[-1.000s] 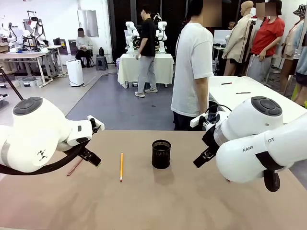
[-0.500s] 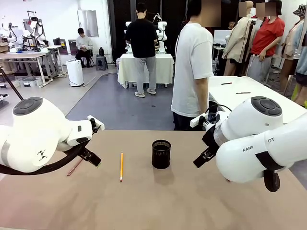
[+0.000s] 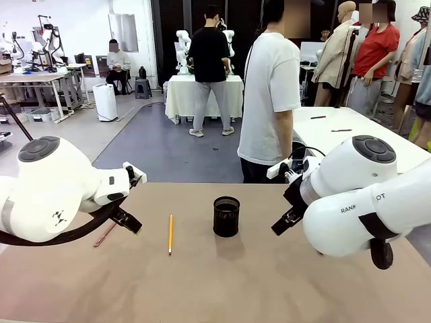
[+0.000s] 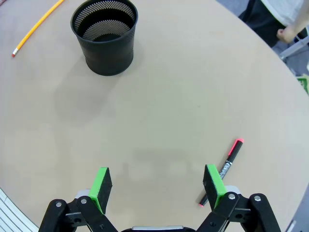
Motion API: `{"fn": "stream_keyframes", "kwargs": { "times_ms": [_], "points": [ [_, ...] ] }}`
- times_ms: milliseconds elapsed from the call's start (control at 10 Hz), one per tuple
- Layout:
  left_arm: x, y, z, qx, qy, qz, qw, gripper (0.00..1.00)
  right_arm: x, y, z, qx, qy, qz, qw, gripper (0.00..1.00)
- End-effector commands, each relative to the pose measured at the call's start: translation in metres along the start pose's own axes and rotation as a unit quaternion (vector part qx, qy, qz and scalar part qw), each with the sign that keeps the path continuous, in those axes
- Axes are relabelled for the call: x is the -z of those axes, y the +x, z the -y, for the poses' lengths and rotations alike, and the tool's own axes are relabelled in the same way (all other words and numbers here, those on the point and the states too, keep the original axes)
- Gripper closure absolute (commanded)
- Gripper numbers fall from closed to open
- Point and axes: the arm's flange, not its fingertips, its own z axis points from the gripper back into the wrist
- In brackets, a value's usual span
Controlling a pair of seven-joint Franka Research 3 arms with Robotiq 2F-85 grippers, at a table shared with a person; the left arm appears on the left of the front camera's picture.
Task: Place the pens into the pen holder.
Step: Pick up a writing instrument from the table and place it into the Pen holder.
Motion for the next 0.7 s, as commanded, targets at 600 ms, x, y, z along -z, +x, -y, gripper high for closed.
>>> {"fn": "stream_keyframes", "kwargs": {
  "times_ms": [600],
  "points": [
    [-0.022,-0.026,0.022,0.165,-0.055,0.101,0.979,0.0,-0.032,0.014,-0.01,-0.007,0.18,0.028,0.983,0.0]
  ]
}}
